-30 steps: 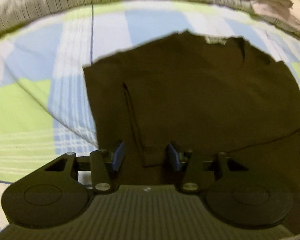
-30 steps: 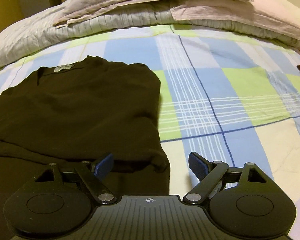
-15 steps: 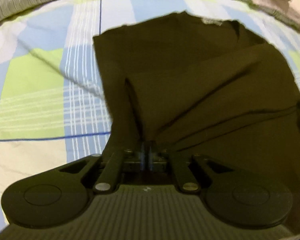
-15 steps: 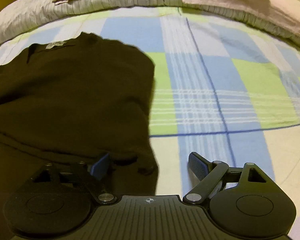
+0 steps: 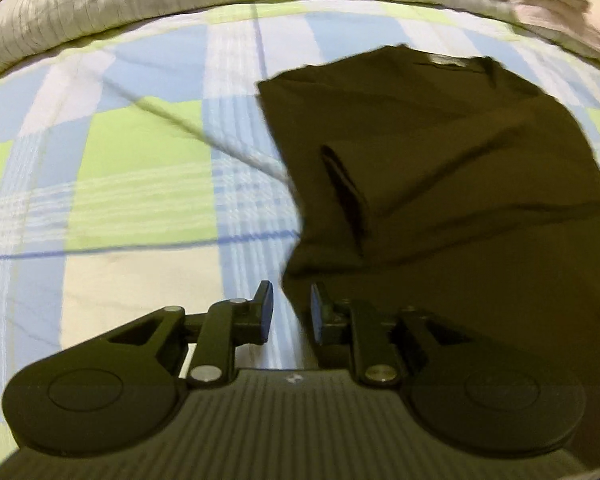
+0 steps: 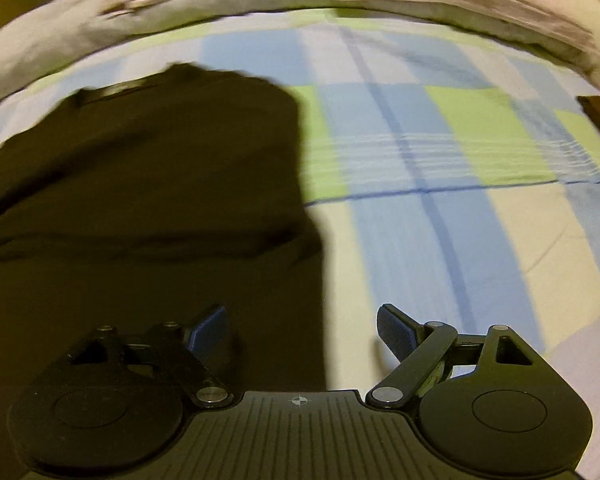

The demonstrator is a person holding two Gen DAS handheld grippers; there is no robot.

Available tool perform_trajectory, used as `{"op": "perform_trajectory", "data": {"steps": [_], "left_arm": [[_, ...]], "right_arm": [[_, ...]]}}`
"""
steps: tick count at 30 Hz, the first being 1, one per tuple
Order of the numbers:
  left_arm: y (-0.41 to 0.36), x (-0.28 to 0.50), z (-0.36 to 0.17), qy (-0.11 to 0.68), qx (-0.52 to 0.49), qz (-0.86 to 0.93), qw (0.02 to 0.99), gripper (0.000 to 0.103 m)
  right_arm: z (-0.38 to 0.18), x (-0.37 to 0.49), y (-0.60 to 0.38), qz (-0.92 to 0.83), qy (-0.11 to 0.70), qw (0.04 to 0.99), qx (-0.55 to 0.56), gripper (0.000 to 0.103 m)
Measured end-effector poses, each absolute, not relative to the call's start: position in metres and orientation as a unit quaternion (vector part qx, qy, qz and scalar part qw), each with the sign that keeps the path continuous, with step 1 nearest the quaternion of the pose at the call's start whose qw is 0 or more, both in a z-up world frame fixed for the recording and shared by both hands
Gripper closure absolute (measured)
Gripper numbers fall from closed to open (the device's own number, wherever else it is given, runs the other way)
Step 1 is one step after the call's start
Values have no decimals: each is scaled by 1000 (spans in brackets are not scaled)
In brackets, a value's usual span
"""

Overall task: Fold clothes
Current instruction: 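Smooth the folded sweater flat with both grippers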

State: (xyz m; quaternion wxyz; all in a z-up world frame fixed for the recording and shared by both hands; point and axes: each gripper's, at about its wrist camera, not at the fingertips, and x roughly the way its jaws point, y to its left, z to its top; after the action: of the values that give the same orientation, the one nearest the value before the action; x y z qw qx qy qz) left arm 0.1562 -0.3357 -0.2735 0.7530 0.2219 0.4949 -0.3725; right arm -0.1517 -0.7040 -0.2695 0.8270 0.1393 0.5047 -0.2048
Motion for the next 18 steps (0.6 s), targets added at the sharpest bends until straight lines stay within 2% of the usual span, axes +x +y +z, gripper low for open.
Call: {"op": "perform_trajectory", "data": {"steps": [6,10,14,18], "left_arm": [[-335,112,-277,470,247,-467,707,84],[-353,117,-279,440,260,-497,701,80],[-381,154,-275,422,243,-496,719,79],[-416,189,-277,443,195,-550,680,83]], "right_arm": [[-284,-183,-641,-173,541,805,175,18],[-291,-203,-616,-183,558,784,198,18],[-294,-213,-602,-184,565,782,191,18],[-293,-207,-605,-188,564,781,192,18]]}}
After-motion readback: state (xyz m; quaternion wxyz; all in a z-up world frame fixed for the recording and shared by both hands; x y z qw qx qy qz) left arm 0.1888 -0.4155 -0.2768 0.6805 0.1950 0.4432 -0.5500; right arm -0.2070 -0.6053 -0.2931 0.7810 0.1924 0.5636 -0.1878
